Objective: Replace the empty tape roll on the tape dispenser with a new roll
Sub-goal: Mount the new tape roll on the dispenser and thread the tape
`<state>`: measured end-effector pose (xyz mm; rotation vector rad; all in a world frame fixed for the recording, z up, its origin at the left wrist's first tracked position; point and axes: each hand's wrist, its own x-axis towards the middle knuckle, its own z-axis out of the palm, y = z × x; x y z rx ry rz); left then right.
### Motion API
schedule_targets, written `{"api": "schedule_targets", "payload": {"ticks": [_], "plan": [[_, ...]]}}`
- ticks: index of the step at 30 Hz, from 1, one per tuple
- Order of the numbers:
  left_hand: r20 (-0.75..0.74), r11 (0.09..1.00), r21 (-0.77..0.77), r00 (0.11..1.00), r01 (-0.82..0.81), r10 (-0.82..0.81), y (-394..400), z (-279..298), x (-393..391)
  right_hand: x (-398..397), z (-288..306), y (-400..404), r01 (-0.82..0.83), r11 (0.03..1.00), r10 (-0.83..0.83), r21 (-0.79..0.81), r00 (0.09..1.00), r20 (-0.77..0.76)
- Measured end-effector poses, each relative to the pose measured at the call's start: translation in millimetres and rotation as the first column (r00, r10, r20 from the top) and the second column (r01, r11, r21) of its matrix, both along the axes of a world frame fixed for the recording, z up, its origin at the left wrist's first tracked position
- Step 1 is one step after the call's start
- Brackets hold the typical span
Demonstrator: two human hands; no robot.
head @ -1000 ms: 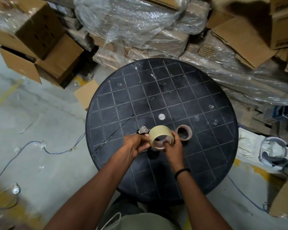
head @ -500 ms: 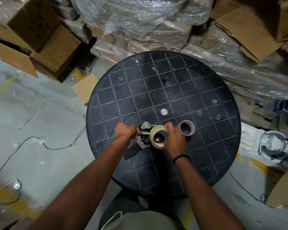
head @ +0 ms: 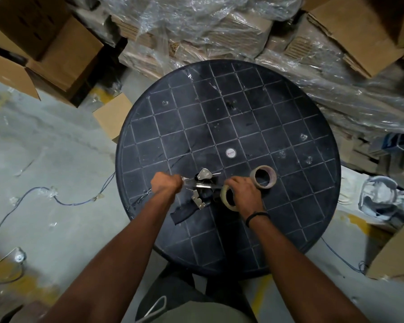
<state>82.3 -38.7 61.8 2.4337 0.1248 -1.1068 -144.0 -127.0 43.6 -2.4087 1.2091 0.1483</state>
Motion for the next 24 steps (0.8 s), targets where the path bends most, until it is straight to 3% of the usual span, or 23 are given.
{"api": "schedule_targets", "payload": {"ticks": [8,15,19,24], "plan": [[-0.118,0.995,-0.05,0.99,-0.09,0.083,2,-6,31,8,-18,10,0.027,0.999,-0.029,0.027,0.996,0.087],[-0.126,0.986,-0.052,0.981,-0.157,0.15,10,-8,32,13,-41,20,0.075,0.992,-0.092,0.105,0.981,0.17],[-0.172,0.98,-0.08,0.97,-0.185,0.169,9,-20,36,21,-43,25,0.26,0.949,-0.296,0.18,0.93,0.219],[-0.186,0.976,-0.075,0.964,-0.204,0.188,9,-32,37,41,-48,37,0.431,0.898,-0.44,0.092,0.89,0.12]]}}
